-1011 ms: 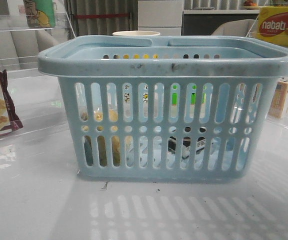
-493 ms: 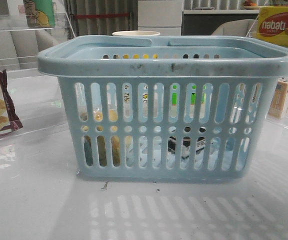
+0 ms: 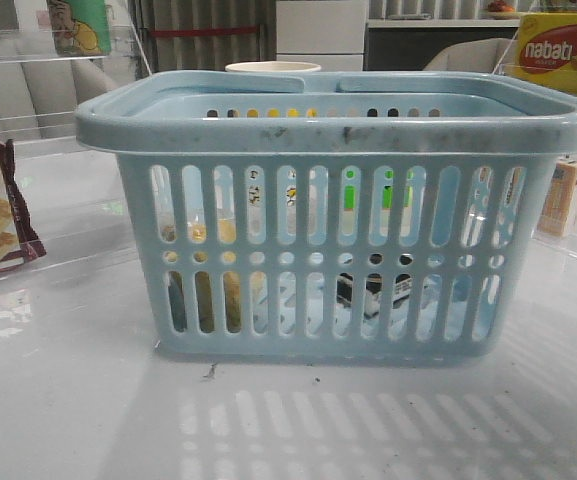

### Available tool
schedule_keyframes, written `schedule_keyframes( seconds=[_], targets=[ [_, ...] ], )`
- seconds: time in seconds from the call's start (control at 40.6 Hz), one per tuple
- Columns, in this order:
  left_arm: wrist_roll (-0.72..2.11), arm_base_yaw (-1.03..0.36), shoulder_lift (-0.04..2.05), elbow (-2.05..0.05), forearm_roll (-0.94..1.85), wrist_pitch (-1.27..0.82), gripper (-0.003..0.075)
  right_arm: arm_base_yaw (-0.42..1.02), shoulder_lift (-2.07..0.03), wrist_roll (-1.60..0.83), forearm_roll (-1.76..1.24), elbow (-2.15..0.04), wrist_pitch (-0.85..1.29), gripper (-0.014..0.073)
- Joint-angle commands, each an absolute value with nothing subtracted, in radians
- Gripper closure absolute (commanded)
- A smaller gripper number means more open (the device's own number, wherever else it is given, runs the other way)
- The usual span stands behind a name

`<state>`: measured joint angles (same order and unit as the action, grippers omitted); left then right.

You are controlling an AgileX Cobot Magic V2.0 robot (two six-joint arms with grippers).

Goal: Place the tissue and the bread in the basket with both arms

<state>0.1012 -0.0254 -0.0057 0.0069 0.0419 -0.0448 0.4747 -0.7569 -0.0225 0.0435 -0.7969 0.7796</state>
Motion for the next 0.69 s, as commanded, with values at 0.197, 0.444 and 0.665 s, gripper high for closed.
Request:
schedule_keyframes(
  seconds=[0.197, 0.444, 0.665],
  targets=[
    [0.1, -0.026, -0.025, 0.006, 0.052, 0.041, 0.0624, 0.473, -0.758, -0.026, 0.059, -0.822, 0.715, 0.0527],
    [0.1, -0.026, -0.025, 0.006, 0.052, 0.041, 0.0624, 0.29, -0.6, -0.026, 0.07, -0.67, 0.565, 0.0527],
    [0.1, -0.026, -0.025, 0.006, 0.052, 0.041, 0.0624, 0.04, -0.268, -0.026, 0.07, -0.356, 0.287, 0.0527]
  ],
)
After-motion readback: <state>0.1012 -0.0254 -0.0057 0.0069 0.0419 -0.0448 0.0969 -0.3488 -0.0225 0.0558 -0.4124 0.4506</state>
